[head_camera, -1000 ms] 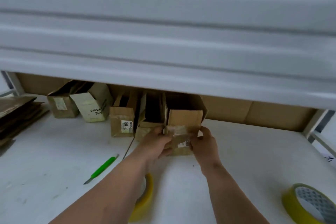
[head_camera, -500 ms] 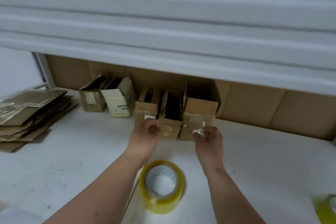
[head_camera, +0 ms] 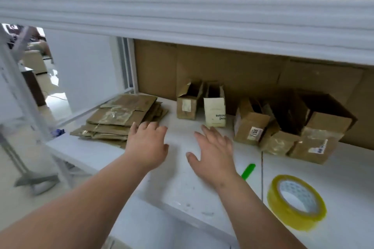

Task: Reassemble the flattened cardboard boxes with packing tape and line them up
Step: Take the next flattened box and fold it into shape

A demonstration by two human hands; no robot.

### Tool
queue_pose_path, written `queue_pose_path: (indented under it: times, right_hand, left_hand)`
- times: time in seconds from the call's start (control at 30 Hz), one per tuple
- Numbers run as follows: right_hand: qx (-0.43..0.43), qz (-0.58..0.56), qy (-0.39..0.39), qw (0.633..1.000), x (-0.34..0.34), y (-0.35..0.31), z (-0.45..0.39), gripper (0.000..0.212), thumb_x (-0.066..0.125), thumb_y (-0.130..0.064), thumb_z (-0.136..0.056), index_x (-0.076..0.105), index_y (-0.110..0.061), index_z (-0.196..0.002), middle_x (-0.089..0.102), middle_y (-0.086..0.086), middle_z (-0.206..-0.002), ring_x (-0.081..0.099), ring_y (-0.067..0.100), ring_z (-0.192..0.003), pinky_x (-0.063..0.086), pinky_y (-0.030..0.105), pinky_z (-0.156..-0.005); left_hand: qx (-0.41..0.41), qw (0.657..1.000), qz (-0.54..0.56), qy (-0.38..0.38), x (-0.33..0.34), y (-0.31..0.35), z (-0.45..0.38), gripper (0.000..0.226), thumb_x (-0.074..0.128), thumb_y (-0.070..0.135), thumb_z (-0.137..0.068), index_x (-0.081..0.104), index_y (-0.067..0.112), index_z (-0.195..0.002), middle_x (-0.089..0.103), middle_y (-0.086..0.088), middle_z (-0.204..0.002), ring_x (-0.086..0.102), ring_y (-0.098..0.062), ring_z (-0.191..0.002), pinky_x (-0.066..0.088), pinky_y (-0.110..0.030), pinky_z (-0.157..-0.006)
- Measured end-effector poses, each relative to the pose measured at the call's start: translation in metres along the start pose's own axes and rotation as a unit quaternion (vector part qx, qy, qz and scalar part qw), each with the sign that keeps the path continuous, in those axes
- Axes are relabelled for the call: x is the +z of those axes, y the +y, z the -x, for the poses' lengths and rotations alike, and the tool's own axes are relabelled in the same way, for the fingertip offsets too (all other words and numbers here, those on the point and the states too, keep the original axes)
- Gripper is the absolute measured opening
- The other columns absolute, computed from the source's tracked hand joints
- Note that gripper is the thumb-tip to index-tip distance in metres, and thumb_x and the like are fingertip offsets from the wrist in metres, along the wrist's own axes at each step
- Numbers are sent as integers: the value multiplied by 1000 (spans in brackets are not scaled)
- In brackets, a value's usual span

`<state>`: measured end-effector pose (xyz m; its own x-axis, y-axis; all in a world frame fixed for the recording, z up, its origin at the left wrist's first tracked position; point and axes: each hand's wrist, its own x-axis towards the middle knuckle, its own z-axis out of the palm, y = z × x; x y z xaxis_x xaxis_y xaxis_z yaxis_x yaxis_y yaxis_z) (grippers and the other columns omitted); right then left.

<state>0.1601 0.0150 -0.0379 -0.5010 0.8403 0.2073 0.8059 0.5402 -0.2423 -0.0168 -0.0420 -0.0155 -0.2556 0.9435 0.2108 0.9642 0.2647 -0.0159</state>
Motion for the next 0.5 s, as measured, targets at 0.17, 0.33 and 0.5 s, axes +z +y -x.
queue_pose_path:
  times: [0.17,0.33,0.5]
  right_hand:
    - [-28,8,-48,998,33,-52,-33,66,43,-54,-96,21,-31,-154,2,-6,-166,-6,16,-152,-2,49,-121]
    - [-64,15,-65,996,65,-99,-92,65,43,-53,-95,23,-32,-154,5,-6,-166,-3,17,-152,-1,49,-121]
    - [-77,-2,-70,995,90,-135,-155,69,42,-57,-94,21,-32,-155,4,-7,-166,-1,17,-152,2,48,-121]
  left_hand:
    - [-5,999,-33,-19,-2,-73,-8,45,44,41,-96,42,30,-140,41,-1,-147,29,-27,-142,8,-52,-121]
    - [-40,997,-49,-41,18,-135,-35,51,48,40,-94,39,29,-142,38,-1,-151,25,-26,-145,7,-53,-122]
    - [-66,995,-38,-67,38,-182,-65,54,40,36,-96,30,32,-149,31,1,-157,20,-24,-147,4,-52,-122]
